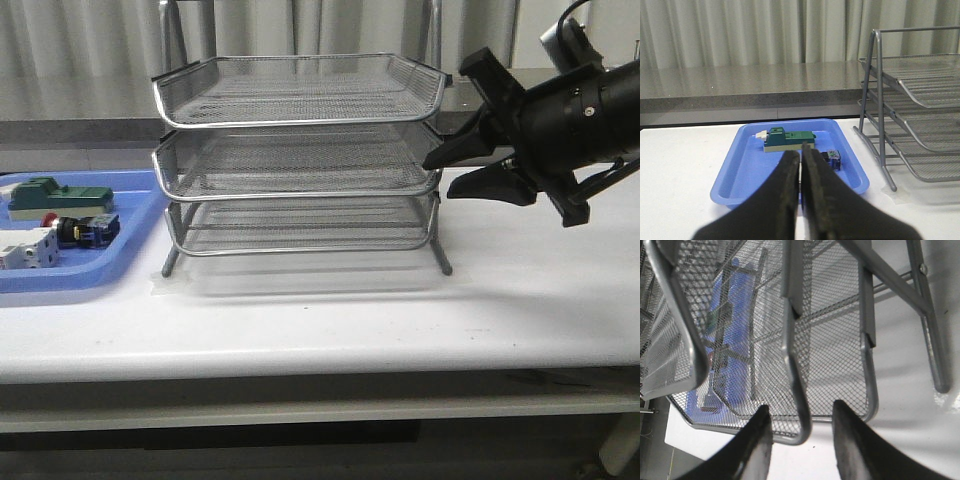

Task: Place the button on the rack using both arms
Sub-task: 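Hook the right gripper under the middle mesh tray's front edge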

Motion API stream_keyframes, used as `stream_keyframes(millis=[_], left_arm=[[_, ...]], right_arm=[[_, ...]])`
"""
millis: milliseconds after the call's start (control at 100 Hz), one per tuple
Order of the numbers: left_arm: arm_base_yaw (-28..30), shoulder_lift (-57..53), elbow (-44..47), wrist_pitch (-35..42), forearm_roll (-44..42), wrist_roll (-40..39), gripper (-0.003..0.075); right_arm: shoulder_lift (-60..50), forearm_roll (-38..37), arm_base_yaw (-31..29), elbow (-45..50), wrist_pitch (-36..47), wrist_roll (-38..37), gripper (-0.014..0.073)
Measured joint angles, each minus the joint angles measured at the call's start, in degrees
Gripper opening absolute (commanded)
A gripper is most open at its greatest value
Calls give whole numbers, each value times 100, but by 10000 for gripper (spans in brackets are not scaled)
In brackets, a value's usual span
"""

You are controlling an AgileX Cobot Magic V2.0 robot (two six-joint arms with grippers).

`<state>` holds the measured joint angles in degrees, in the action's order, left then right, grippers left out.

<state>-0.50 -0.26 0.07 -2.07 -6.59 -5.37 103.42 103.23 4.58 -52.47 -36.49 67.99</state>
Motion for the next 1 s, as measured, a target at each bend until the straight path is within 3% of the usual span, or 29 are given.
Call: stream_keyframes(millis=[540, 830, 1000], left_arm=[[0, 0, 0, 0, 0, 0, 4], [0, 0, 0, 0, 0, 0, 4], [0, 0, 0, 0, 0, 0, 4]], right_arm=[[468, 0, 402, -450, 41, 9, 302], [468, 65, 411, -458, 164, -20, -6], [468, 112, 411, -458, 149, -20, -28]])
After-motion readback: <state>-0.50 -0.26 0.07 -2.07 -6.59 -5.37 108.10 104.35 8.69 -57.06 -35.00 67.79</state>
